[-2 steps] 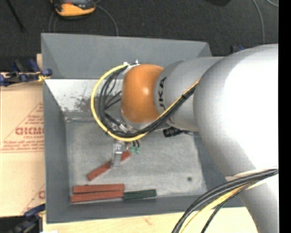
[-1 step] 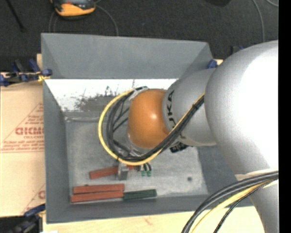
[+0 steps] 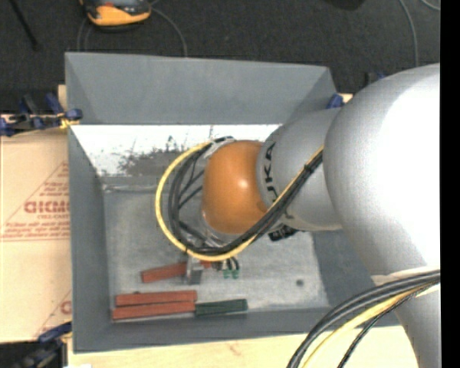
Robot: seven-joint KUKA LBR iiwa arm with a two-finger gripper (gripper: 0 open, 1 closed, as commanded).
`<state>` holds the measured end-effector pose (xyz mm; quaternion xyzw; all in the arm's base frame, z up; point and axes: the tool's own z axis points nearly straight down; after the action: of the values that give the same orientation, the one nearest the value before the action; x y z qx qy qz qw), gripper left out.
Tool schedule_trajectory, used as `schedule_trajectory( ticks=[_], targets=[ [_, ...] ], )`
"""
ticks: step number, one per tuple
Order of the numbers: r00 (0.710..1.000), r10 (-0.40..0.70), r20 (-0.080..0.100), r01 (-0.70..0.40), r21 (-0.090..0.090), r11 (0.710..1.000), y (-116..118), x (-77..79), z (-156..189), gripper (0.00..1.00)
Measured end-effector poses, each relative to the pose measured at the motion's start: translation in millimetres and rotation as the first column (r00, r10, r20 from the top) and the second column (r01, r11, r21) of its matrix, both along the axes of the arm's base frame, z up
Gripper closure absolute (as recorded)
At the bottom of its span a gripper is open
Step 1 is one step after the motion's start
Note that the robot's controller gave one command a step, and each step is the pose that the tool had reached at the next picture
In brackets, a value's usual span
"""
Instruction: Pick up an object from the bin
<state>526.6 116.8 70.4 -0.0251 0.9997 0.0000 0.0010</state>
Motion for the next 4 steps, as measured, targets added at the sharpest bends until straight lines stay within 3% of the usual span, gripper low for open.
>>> schedule_trajectory(
  ticks=[1,2,3,4],
  targets=[
    [1.0,-0.002,-0.009,0.002,-0.001,1.0,0,-2.2,45,1.0],
    [1.0,-0.005,0.006,0.005,0.002,1.0,-7,20.0,75,1.0],
    [1.0,-0.032,0.0,0.032,0.001,1.0,9,20.1,61,0.0],
    [1.0,-0.032,0.0,0.032,0.001,1.0,9,20.2,61,0.0]
  ],
)
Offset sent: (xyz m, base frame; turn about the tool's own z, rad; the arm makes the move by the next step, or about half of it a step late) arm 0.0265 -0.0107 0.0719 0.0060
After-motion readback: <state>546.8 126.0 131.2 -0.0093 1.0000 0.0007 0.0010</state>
